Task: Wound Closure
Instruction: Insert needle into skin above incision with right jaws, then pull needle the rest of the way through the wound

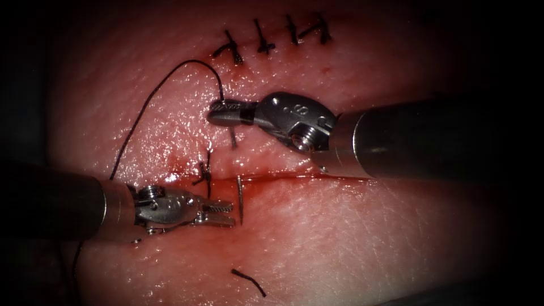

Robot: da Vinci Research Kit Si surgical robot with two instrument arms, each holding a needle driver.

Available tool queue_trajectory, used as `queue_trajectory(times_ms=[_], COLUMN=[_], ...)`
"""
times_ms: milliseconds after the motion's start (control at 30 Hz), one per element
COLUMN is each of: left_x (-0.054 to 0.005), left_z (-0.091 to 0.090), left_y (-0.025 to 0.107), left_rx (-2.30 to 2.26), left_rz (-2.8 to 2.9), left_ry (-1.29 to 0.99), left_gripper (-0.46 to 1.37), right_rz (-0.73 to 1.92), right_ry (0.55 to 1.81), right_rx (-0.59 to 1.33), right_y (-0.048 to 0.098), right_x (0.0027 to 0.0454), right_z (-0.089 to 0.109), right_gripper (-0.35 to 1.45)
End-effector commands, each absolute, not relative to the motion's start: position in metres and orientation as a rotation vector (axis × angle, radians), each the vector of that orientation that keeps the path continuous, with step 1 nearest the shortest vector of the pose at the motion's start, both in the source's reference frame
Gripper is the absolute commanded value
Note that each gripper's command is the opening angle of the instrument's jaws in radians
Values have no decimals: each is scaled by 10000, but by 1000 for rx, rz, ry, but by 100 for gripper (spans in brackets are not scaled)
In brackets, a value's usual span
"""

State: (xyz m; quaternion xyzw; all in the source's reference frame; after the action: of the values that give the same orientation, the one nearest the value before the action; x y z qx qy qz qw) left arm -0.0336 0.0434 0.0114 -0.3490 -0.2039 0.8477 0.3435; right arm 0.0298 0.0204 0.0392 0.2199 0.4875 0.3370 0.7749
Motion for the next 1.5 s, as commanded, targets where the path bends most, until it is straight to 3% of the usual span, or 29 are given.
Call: queue_trajectory(times_ms=[33, 267, 567, 733, 867, 900, 967, 1033, 1100, 1200, 1333, 1433, 1500], left_x=[-336, -336, -333, -333, -333, -333, -333, -333, -332, -332, -332, -335, -339], left_z=[113, 114, 114, 113, 113, 113, 112, 112, 111, 108, 103, 98, 93], left_y=[434, 435, 434, 434, 433, 433, 433, 432, 431, 431, 436, 444, 451], left_rx=[-909, -909, -911, -911, -911, -911, -911, -908, -914, -936, -1003, -1089, -1173], left_rz=[2203, 2203, 2205, 2205, 2205, 2205, 2205, 2200, 2210, 2245, 2315, 2371, 2414], left_ry=[-534, -535, -537, -537, -537, -537, -537, -539, -536, -525, -455, -372, -282], left_gripper=[3, 6, 9, 9, 7, 6, 6, 4, 4, 3, -1, 11, 29], right_rz=[755, 967, 1015, 1025, 1023, 995, 939, 861, 827, 812, 817, 818, 818], right_ry=[1009, 898, 798, 789, 838, 882, 925, 965, 1001, 1057, 1097, 1097, 1099], right_rx=[519, 741, 891, 904, 796, 730, 653, 560, 506, 374, 282, 247, 259], right_y=[202, 166, 136, 127, 133, 137, 142, 151, 160, 179, 195, 205, 208], right_x=[299, 297, 295, 295, 292, 290, 288, 284, 279, 268, 257, 249, 245], right_z=[390, 394, 390, 388, 391, 394, 398, 402, 406, 409, 407, 404, 405], right_gripper=[-35, -35, -35, -35, -35, -4, 28, 74, 94, 114, 116, 111, 108])
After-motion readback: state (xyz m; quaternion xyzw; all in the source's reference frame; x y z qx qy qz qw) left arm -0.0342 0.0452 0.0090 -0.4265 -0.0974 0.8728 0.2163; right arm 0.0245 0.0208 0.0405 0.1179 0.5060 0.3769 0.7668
